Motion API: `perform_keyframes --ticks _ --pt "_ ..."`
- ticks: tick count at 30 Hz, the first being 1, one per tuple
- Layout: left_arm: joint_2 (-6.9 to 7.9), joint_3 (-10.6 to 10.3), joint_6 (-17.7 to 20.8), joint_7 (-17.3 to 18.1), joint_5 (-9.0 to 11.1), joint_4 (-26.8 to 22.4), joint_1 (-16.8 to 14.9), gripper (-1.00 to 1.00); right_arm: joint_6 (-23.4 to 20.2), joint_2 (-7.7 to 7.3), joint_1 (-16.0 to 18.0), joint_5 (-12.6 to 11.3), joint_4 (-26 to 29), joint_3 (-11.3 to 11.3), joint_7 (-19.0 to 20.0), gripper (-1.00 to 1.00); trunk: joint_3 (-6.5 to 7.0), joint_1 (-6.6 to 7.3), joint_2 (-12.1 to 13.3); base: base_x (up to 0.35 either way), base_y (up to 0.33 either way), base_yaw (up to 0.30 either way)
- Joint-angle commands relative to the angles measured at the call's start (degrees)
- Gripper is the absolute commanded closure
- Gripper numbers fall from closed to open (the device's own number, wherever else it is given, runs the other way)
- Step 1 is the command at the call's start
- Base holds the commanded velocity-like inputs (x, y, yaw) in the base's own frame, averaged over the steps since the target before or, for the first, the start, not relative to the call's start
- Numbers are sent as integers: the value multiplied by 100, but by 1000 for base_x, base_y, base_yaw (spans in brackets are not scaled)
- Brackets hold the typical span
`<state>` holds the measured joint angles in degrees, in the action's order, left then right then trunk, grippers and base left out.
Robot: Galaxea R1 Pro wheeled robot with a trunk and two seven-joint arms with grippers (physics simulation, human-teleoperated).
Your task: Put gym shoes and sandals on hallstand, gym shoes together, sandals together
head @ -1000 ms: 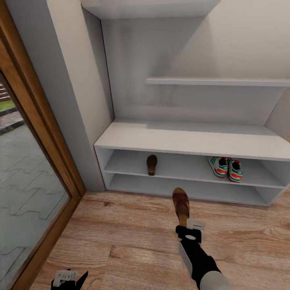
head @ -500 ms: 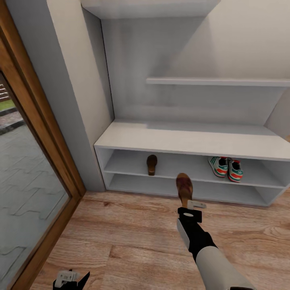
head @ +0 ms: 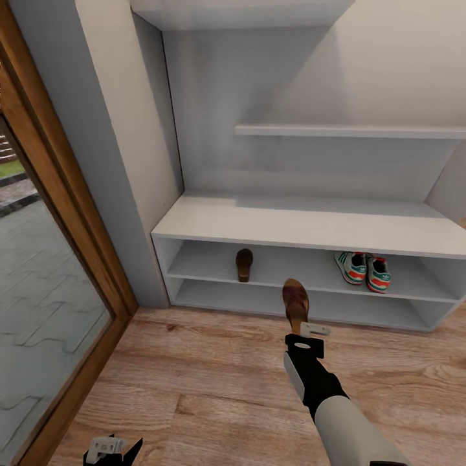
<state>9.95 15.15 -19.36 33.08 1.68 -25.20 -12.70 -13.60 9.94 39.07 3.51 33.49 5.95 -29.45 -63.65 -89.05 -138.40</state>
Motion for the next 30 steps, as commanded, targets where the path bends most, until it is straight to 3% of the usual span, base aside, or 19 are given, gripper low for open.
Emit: perform_keyframes --ticks 1,18,25,30 --pt "-2 27 2 50 17 7 -4 -100 -37 6 0 18 10 20 -6 100 -5 1 -2 0 0 74" --pt "-2 32 1 50 17 7 -4 -100 -35 6 -1 22 17 20 -8 100 -5 1 -2 0 0 230" --pt "-2 32 2 50 17 7 -4 -100 -34 6 -4 24 17 20 -8 100 -5 1 -2 10 0 66" --pt "-2 32 2 50 17 7 -4 -100 -33 6 -2 21 17 20 -8 100 -5 1 -2 233 57 6"
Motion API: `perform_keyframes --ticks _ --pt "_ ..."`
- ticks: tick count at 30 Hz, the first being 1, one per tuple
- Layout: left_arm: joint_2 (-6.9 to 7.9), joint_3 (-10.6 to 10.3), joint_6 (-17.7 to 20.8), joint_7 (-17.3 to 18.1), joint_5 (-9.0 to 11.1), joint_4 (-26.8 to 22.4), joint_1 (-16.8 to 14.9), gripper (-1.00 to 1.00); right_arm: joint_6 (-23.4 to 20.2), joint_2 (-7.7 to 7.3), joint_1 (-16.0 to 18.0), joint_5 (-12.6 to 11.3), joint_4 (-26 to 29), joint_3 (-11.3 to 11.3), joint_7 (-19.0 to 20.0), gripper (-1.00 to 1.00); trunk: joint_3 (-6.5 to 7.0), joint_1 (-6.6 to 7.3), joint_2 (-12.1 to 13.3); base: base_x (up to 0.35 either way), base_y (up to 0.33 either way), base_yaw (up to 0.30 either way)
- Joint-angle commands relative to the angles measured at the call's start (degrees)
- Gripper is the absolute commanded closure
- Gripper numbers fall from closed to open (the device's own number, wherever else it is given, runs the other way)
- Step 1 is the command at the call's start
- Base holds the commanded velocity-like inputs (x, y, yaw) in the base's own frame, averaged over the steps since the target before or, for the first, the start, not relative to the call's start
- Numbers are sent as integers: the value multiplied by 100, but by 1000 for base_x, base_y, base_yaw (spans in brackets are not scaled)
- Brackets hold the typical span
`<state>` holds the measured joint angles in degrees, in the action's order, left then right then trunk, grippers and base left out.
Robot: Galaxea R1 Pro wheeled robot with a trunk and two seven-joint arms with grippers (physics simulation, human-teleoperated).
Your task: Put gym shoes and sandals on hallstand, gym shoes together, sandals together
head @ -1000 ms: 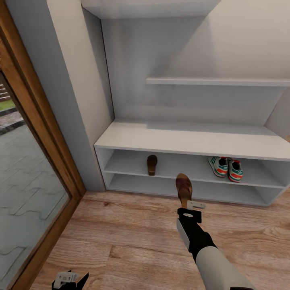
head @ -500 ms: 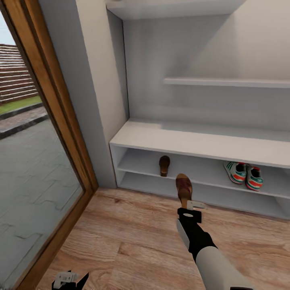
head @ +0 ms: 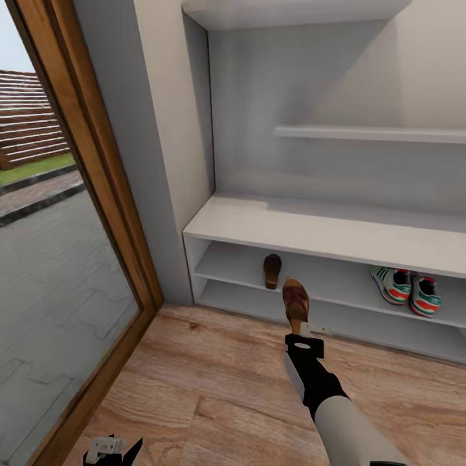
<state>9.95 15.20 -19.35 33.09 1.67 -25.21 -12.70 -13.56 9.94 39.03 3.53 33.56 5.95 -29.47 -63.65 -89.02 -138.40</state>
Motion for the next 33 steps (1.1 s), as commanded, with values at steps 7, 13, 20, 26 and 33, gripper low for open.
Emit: perform_keyframes --ticks 7,13,20,26,33 --pt "-2 27 1 49 17 7 -5 -100 -37 6 3 24 10 21 -6 100 -5 -2 -2 322 22 1" --pt "-2 31 1 49 16 7 -5 -100 -34 6 1 25 10 21 -6 100 -5 -2 -2 332 -15 0" --pt "-2 35 -1 49 17 7 -5 -100 -37 6 3 25 10 21 -6 100 -5 -2 -2 261 -106 0" --pt "-2 35 -5 49 17 7 -5 -100 -37 6 5 24 11 21 -6 100 -5 -2 -2 46 -23 0" --pt "-2 35 -7 49 17 7 -5 -100 -34 6 3 23 11 21 -6 100 -5 -2 -2 126 -82 0"
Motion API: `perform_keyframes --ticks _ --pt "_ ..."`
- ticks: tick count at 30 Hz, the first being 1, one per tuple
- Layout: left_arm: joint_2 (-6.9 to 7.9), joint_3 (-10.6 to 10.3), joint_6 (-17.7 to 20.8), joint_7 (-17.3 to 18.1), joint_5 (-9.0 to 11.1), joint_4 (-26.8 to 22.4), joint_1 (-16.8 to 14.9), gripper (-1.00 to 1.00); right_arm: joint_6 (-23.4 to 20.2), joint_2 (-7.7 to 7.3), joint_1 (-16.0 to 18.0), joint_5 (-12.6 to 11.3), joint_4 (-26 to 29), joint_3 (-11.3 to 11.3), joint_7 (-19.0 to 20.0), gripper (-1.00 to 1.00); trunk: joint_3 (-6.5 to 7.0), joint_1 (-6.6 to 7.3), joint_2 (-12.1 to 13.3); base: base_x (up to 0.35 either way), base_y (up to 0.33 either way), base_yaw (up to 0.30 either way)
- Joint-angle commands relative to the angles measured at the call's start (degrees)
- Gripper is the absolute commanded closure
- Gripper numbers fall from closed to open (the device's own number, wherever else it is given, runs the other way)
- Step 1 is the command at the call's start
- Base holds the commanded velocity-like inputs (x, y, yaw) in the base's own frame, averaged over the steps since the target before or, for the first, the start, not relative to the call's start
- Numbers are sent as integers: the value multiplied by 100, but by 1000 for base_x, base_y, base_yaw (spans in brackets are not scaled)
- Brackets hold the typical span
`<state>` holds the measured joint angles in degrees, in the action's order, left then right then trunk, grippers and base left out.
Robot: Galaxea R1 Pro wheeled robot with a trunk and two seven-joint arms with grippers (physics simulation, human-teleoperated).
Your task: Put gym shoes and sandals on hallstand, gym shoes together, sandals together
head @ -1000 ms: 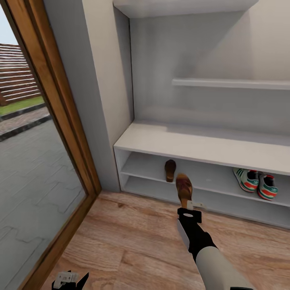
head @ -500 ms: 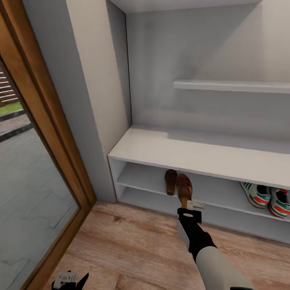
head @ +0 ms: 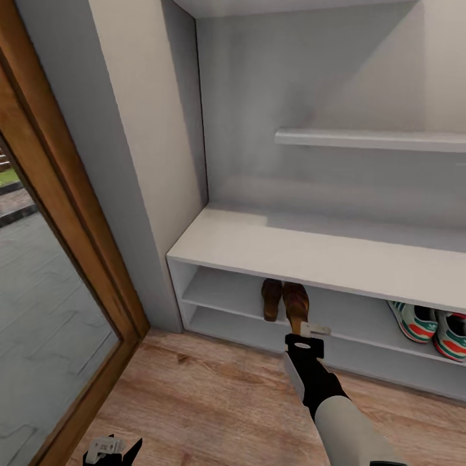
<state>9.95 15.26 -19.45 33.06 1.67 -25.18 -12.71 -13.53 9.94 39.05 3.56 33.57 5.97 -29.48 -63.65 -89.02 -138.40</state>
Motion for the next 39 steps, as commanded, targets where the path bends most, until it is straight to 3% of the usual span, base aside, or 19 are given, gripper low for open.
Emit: perform_keyframes --ticks 1,39 --pt "-2 29 3 52 17 4 -4 -100 -37 6 2 21 9 19 -5 100 -5 -1 -2 232 -152 0" --pt "-2 29 12 52 12 4 -4 -100 -42 6 1 21 9 19 -5 100 -5 -1 -2 139 -21 0"
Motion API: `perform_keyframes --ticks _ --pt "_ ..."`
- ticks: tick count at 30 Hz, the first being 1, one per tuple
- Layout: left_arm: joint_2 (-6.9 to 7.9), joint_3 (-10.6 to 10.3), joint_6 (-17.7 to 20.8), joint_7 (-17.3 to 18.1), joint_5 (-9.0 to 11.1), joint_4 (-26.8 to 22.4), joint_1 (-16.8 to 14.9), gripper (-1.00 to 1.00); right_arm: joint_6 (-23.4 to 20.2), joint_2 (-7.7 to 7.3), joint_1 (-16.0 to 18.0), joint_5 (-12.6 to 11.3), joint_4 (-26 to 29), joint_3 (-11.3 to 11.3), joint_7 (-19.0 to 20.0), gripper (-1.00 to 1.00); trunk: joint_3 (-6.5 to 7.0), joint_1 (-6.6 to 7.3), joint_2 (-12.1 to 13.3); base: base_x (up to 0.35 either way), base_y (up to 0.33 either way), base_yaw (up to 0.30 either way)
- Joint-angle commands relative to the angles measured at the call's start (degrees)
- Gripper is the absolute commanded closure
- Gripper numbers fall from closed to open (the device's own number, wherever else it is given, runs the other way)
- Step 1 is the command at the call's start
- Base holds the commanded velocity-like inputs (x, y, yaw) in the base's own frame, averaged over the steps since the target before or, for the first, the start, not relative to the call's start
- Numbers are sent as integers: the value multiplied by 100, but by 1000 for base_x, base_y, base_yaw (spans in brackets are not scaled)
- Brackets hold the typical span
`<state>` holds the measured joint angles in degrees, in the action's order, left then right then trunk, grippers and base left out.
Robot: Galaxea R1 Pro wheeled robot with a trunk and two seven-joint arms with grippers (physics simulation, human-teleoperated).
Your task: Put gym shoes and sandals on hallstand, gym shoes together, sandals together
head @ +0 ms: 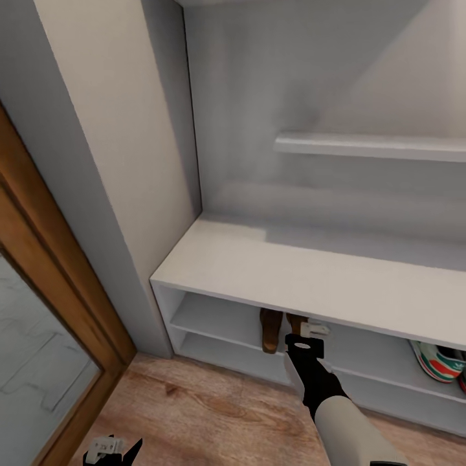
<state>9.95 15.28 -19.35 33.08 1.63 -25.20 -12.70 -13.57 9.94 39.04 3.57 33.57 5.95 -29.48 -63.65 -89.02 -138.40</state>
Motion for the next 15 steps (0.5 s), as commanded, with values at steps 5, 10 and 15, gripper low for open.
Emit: perform_keyframes --ticks 5,10,15 --pt "-2 28 -1 50 21 6 -4 -100 -35 6 0 20 10 20 -6 100 -5 -1 -2 159 0 0" --pt "-2 28 -2 50 21 6 -4 -100 -33 6 5 19 10 20 -6 100 -5 -1 -2 31 0 0" --pt "-2 28 -5 50 22 6 -4 -100 -32 6 1 20 10 20 -6 100 -5 -1 -2 72 -23 0"
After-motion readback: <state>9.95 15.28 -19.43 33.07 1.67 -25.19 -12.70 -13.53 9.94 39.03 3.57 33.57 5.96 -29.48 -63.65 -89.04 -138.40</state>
